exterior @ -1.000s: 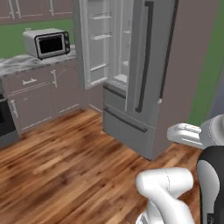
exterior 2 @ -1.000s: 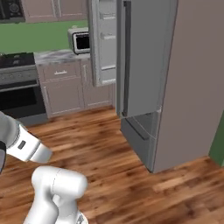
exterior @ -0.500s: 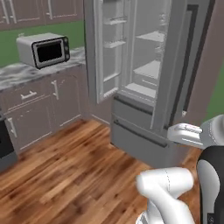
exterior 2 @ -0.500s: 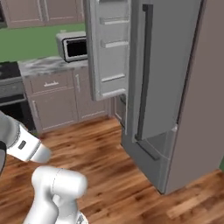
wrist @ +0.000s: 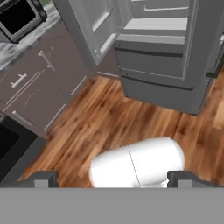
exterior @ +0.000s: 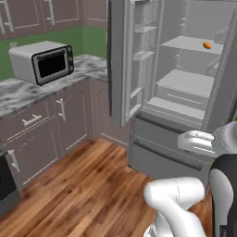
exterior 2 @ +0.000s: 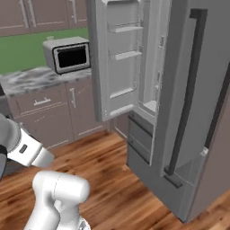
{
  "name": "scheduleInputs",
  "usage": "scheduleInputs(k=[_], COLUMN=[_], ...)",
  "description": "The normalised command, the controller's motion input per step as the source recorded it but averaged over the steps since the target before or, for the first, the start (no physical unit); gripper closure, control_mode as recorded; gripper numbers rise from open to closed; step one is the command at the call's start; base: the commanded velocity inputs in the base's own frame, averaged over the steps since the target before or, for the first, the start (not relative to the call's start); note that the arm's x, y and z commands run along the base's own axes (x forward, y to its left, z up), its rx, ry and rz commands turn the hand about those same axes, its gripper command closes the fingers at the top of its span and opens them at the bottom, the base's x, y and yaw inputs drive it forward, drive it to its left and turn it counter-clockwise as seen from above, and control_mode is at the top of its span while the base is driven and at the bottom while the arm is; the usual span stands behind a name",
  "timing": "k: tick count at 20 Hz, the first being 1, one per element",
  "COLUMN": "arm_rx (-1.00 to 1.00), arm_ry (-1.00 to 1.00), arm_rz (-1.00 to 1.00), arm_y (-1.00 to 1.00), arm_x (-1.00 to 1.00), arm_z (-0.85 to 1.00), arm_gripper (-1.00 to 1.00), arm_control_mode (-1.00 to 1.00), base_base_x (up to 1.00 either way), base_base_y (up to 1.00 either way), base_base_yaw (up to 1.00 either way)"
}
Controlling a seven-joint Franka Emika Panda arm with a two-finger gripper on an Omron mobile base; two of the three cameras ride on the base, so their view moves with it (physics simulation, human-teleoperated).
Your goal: Place the cold items (carrot and tomato) from the fridge in one tupperware on the dining counter. Place the warm items (kebab skewer and hot dog) in the stove area in another tupperware.
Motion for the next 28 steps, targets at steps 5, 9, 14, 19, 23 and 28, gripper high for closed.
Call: scheduleInputs(k=[5, 9, 14, 19, 23, 28], arm_rx=[0.00, 0.00, 0.00, 0.00, 0.00, 0.00], arm_ry=[0.00, 0.00, 0.00, 0.00, 0.00, 0.00], arm_rz=[0.00, 0.00, 0.00, 0.00, 0.00, 0.00], arm_y=[0.00, 0.00, 0.00, 0.00, 0.00, 0.00], arm_x=[0.00, 0.00, 0.00, 0.00, 0.00, 0.00], arm_z=[0.00, 0.00, 0.00, 0.00, 0.00, 0.00], arm_gripper=[-1.00, -1.00, -1.00, -1.00, -1.00, -1.00], arm_control_mode=[1.00, 1.00, 1.00, 1.00, 1.00, 1.00], base_base_x=[0.69, 0.63, 0.57, 0.46, 0.53, 0.62], base_base_y=[0.43, 0.22, 0.05, 0.00, 0.13, 0.30], base_base_yaw=[-0.39, -0.38, -0.35, -0.38, -0.37, -0.30])
